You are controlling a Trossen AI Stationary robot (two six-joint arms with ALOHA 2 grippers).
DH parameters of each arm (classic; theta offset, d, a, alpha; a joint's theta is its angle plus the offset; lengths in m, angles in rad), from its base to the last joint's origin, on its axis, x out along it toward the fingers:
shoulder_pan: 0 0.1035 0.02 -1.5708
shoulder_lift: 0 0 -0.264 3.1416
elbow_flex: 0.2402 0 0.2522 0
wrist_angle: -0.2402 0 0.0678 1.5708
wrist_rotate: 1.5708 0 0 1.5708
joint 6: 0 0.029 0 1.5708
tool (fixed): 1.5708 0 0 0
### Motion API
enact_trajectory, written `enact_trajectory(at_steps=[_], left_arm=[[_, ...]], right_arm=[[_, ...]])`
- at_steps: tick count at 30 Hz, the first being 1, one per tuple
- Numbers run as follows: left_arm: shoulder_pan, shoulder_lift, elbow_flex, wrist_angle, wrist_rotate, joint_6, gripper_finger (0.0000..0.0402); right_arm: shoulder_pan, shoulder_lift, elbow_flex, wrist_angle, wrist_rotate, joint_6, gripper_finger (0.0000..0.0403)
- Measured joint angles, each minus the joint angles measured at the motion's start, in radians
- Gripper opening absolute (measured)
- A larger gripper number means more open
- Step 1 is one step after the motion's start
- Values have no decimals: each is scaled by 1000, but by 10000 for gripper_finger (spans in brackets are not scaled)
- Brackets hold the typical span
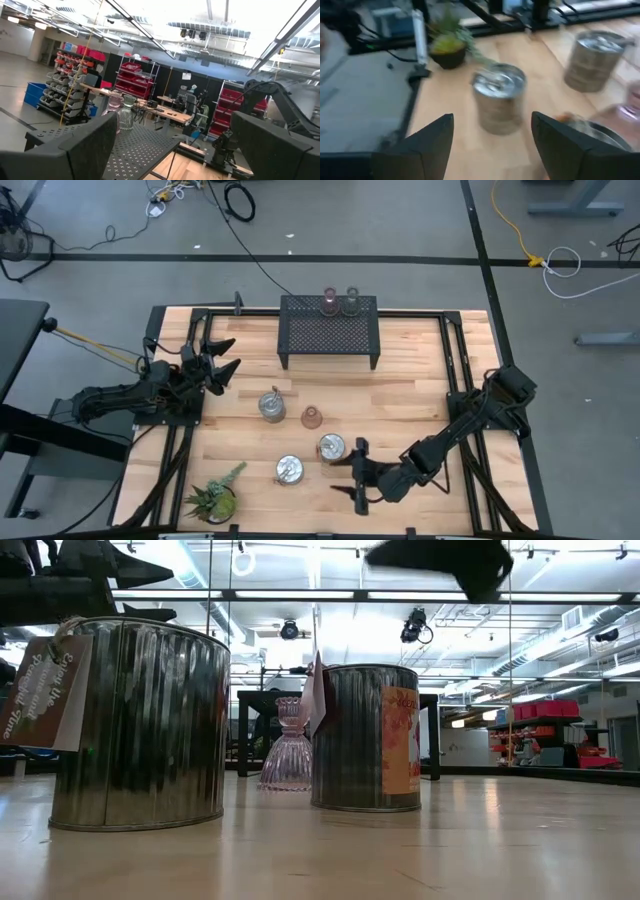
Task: Pick & Place candle stick holders
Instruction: Put the middle silver scented candle on the shelf
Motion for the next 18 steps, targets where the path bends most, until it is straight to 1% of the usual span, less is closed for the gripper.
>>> enact_trajectory(at_steps=[4, 10, 14, 16, 18], left_arm=[[0, 0, 0, -1, 0, 0, 390], [0, 0, 0, -2, 0, 0, 390], [0, 0, 0, -8, 0, -1, 390], [0, 0, 0, -8, 0, -1, 390], [0, 0, 0, -8, 0, -2, 390]], right_arm=[[-2, 0, 0, -42, 13, 46, 293], [-6, 0, 0, -99, 4, 73, 354], [-9, 0, 0, -177, 12, 90, 388], [-16, 0, 0, -216, 11, 121, 397], [-25, 0, 0, -239, 2, 138, 396]])
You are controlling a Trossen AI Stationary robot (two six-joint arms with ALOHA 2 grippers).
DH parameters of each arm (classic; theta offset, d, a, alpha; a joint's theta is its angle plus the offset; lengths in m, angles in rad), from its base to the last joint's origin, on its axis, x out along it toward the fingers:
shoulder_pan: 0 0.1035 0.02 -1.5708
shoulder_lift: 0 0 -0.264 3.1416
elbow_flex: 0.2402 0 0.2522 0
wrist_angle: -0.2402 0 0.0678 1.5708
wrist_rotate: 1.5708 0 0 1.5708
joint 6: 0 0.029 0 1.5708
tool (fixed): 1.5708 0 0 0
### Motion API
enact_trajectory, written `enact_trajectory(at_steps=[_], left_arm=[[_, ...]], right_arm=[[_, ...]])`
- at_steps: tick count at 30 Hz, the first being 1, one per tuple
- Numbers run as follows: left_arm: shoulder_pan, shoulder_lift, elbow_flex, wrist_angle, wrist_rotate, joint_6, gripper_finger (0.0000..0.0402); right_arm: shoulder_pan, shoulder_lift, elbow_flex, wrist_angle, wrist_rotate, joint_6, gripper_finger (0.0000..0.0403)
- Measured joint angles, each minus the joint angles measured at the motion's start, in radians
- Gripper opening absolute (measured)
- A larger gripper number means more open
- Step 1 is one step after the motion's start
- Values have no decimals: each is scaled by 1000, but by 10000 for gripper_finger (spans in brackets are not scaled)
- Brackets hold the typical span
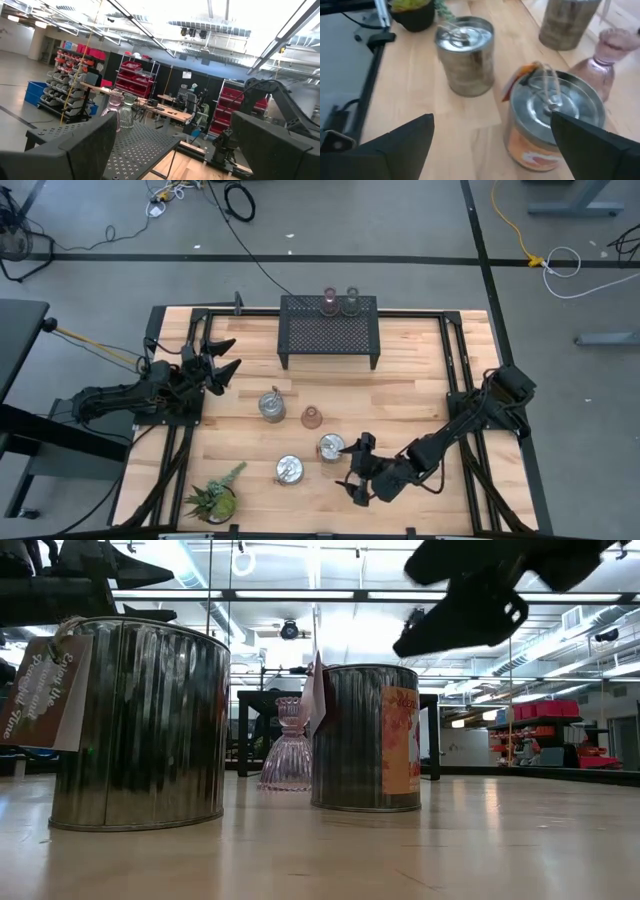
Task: Pick & Place candle stick holders
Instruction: Put the middle silver scented candle on the shelf
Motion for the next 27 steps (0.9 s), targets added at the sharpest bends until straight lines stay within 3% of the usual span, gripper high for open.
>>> enact_trajectory(at_steps=[9, 27], left_arm=[[0, 0, 0, 0, 0, 0, 390], [0, 0, 0, 0, 0, 1, 390]], right_arm=[[-35, 0, 0, -69, 1, -21, 376], [-98, -6, 0, -111, 1, -60, 375]])
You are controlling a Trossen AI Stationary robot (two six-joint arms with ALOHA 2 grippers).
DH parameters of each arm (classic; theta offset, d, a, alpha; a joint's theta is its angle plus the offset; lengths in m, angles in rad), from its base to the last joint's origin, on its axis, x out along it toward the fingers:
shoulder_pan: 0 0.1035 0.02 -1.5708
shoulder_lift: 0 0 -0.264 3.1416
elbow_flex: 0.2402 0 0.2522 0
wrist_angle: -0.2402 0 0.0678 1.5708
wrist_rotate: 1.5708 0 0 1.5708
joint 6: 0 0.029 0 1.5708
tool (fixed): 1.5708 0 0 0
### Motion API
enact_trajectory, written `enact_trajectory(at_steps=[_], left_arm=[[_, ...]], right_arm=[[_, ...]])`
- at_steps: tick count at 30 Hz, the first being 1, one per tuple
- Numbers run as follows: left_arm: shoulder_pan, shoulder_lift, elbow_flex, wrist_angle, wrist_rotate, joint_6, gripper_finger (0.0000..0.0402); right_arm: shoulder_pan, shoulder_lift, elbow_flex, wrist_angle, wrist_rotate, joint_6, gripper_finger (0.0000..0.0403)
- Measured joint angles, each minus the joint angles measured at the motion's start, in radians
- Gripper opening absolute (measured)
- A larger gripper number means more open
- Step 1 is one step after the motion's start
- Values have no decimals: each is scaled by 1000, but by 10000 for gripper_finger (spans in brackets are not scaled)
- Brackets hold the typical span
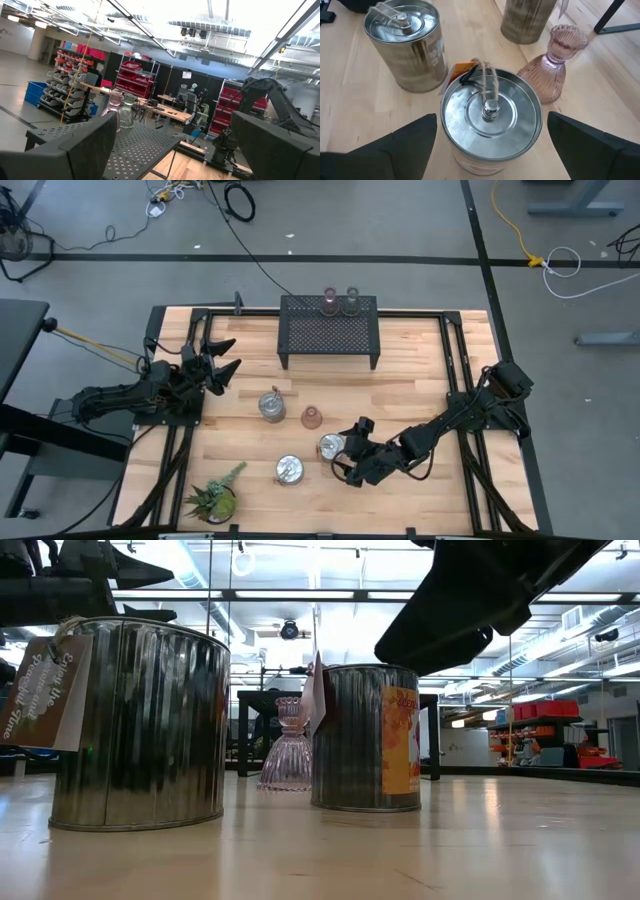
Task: Pick & Place candle stick holders
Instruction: Put the middle silver scented candle on the shelf
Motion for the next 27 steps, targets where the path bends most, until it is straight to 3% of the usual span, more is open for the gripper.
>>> enact_trajectory(at_steps=[27], left_arm=[[0, 0, 0, 0, 0, 0, 390]], right_arm=[[-21, 0, 0, 37, -21, 37, 375]])
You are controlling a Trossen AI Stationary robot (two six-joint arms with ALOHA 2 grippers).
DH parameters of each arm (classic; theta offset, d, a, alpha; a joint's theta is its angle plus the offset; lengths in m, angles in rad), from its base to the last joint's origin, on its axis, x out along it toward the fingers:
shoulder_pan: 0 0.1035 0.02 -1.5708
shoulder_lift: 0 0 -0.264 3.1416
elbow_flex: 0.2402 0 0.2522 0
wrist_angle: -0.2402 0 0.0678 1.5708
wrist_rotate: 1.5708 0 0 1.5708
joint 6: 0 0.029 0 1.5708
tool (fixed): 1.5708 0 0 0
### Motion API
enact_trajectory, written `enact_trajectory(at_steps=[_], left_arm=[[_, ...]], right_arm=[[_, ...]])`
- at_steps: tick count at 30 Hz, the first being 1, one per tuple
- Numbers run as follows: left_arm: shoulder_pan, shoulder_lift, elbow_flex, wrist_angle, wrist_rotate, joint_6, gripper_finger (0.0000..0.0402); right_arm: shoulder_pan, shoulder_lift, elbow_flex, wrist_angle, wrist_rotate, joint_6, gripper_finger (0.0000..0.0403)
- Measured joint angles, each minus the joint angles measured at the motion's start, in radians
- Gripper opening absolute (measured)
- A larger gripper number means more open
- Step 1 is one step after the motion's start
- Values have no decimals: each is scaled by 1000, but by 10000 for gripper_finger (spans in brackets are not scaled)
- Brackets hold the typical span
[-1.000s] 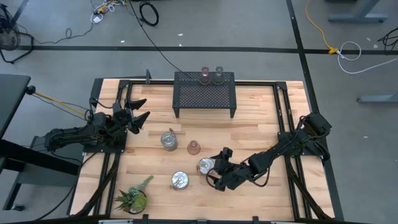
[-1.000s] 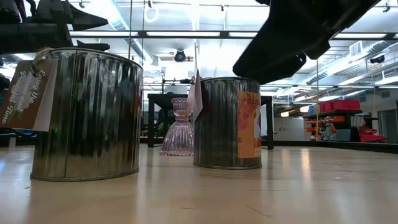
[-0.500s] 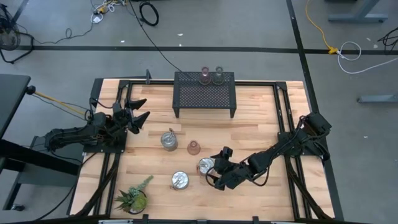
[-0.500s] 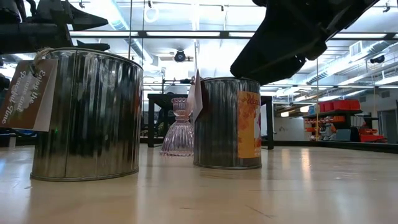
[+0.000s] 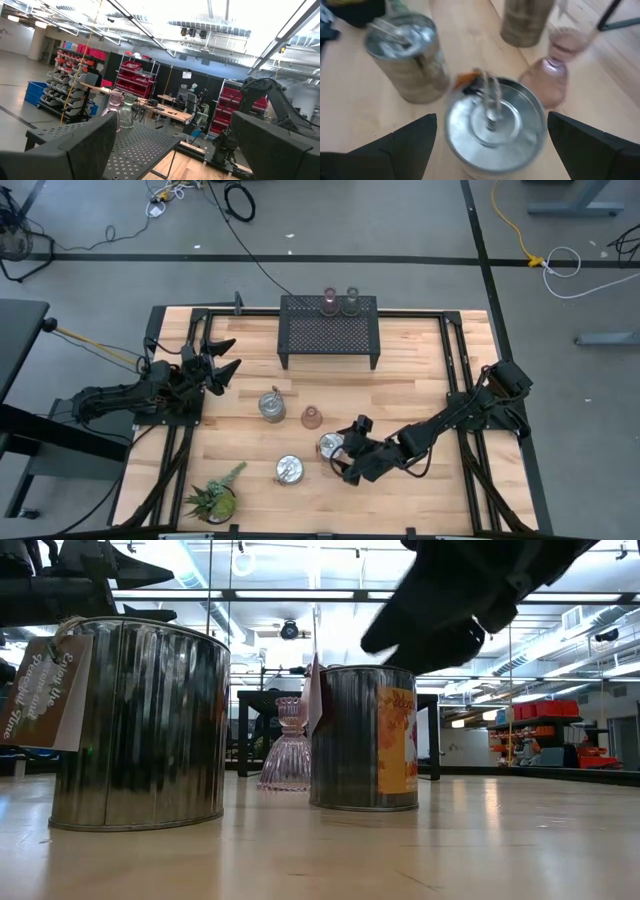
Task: Pick & Place candle stick holders
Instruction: Put the middle silver scented candle on the shelf
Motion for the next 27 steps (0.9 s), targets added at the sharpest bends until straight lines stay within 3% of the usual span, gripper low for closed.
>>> enact_trajectory(at_steps=[17, 27], left_arm=[[0, 0, 0, 0, 0, 0, 390], [0, 0, 0, -4, 0, 0, 390]], right_arm=[[1, 1, 0, 5, -6, -25, 375], [-12, 73, 2, 112, 18, -68, 375]])
